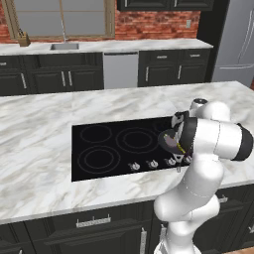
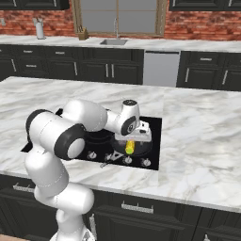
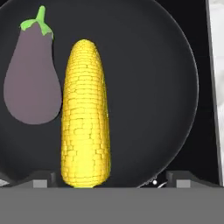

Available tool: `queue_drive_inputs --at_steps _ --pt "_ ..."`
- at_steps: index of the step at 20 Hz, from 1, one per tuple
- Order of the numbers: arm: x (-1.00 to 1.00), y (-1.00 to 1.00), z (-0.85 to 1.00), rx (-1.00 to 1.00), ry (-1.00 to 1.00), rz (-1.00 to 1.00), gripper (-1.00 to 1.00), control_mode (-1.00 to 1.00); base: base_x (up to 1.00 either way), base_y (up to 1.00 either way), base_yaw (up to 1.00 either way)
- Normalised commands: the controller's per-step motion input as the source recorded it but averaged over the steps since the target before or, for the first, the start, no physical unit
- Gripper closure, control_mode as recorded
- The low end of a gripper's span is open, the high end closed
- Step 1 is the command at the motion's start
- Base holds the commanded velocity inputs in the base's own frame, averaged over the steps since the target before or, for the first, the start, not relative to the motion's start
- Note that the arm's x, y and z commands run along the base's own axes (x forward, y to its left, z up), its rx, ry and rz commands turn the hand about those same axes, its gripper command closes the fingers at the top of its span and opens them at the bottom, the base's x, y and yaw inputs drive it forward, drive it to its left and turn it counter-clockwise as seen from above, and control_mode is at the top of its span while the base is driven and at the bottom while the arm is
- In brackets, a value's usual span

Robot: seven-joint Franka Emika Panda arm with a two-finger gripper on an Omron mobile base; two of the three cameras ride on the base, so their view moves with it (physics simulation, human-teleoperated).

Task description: Put the corn and eggplant in the pan. Then turn on the front right burner and set the heat to medium.

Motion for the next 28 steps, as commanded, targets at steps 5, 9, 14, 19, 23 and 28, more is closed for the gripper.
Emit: queue_drive_inputs --at_steps 5,9,14,19,23,28 --pt "-0.07 -0.61 0.0 0.0 0.0 -0.03 -1.0 -1.0 0.0 0.0 0.0" --pt "-0.28 -0.09 0.0 0.0 0.0 0.0 -1.0 -1.0 0.0 0.0 0.0" --pt "-0.27 -0.01 0.0 0.0 0.0 0.0 -1.0 -1.0 0.0 0.0 0.0" --pt "-0.16 -0.13 -0.03 0.0 0.0 0.0 -1.0 -1.0 0.0 0.0 0.0" --pt "-0.17 -0.19 -0.06 0.0 0.0 0.0 -1.0 -1.0 0.0 0.0 0.0" --pt "-0.14 -0.09 -0.05 0.0 0.0 0.0 -1.0 -1.0 0.0 0.0 0.0"
